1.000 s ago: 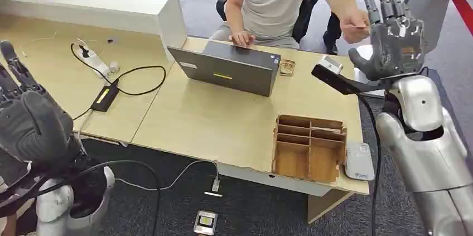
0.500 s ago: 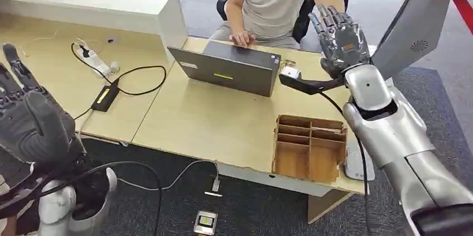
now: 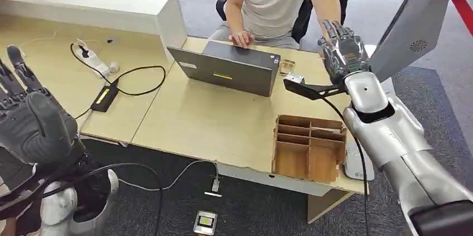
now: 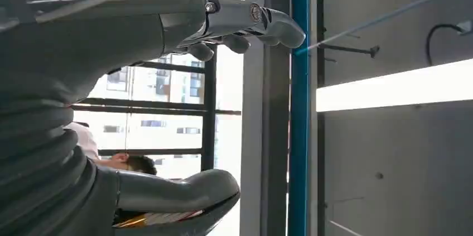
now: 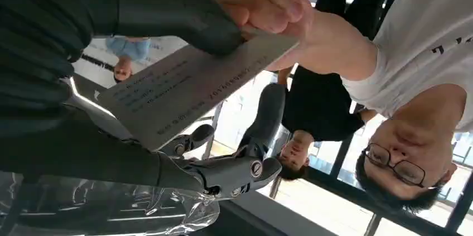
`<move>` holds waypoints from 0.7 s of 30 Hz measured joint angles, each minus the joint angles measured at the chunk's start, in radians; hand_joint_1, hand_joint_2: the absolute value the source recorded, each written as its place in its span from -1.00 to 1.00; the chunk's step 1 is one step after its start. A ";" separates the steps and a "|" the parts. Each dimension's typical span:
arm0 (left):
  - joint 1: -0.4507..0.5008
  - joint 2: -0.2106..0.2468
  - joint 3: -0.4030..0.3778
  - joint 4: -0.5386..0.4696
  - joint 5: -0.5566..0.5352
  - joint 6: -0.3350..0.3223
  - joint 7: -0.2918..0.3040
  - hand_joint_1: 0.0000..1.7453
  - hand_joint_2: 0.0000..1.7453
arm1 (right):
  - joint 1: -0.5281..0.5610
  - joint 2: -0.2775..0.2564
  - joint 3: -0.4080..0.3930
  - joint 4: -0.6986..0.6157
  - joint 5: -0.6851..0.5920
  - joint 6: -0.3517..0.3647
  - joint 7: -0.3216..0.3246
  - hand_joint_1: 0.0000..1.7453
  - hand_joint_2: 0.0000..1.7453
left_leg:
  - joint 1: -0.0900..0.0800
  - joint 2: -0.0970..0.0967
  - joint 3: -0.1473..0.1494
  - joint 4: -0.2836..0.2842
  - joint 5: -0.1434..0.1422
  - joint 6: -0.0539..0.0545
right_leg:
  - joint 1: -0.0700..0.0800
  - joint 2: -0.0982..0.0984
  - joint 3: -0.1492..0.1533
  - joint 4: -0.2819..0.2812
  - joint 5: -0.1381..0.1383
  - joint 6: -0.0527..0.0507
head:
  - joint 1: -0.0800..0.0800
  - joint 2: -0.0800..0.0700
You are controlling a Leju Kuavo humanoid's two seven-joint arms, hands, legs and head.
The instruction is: Pass the card to the sensor for recognition and then transmit it.
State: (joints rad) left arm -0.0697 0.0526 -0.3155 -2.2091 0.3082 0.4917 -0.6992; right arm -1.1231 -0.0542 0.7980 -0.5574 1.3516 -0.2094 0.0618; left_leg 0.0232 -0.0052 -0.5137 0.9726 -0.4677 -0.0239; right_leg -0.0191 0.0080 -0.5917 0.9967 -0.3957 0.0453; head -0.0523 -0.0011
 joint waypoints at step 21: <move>0.000 0.006 -0.018 -0.001 -0.005 0.048 0.000 -1.00 1.00 | 0.001 -0.042 0.005 0.020 -0.044 -0.018 0.009 1.00 1.00 | 0.000 0.000 0.000 0.000 0.000 0.000 | 0.000 0.000 0.000 0.000 0.000 0.000 | 0.000 0.000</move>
State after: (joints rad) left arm -0.0700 0.0588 -0.3330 -2.2103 0.3037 0.5401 -0.6992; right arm -1.1225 -0.0961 0.8026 -0.5371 1.3077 -0.2270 0.0710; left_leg 0.0232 -0.0051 -0.5138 0.9725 -0.4676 -0.0239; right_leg -0.0191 0.0083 -0.5916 0.9968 -0.3957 0.0453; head -0.0523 -0.0011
